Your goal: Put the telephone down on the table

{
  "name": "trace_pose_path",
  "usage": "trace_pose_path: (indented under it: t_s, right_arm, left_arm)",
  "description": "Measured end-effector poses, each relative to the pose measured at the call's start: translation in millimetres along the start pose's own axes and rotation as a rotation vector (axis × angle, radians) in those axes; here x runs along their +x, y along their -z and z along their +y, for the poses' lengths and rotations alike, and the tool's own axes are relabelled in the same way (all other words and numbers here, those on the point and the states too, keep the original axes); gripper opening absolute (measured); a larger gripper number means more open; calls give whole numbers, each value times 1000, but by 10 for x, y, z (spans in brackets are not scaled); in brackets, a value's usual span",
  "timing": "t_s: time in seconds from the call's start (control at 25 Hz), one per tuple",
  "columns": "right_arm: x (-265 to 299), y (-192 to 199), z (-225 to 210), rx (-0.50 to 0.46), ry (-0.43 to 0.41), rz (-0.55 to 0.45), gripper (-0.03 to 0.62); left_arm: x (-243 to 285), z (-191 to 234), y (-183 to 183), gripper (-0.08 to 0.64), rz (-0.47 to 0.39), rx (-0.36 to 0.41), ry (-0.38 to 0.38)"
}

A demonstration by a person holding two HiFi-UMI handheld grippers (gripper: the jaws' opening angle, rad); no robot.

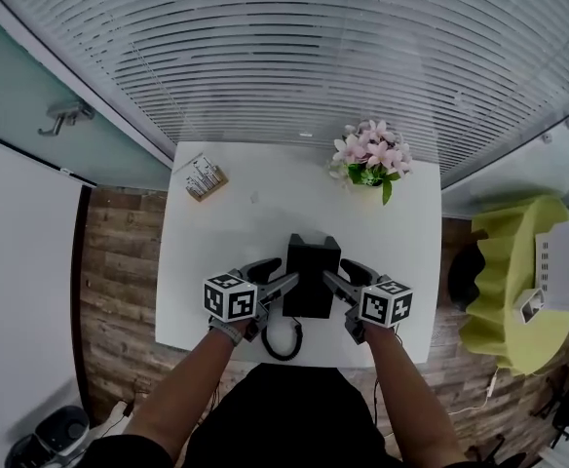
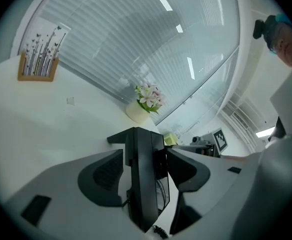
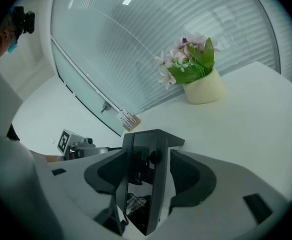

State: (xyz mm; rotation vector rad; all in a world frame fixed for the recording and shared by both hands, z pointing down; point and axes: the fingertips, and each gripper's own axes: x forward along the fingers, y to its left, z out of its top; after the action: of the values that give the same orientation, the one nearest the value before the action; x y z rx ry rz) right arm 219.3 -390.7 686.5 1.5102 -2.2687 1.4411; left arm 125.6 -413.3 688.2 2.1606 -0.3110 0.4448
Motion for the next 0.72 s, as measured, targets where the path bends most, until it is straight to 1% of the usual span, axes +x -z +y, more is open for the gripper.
trace_pose_path:
  t_s: [0.16,0.28,0.36,0.48,0.6,0.72]
  right_arm:
    - [-188,7,87,-47,45,-37,261]
    - [-350,-29,217,-116,86,-82,260]
    - [-475,-65,364,-159,98,-121,259]
    - [-661,-101,704,-227,75,-180,259]
    - [-831,-147,1115,-337,47,-230,259]
    - [-1008,-174,1491,-431,36,-289,253]
  left_arm:
    - [-163,-166,54,261,2,70,-10]
    - [-303,-296,60,261,-8,148,-32]
    - [-408,-442,34,261,-24,206,-38]
    - [-601,-748,-48,261,-73,297,-31]
    - [-813,-1100,-199,261,-145,401,-25]
    - [-993,-1455,-294,252,-195,512,-18]
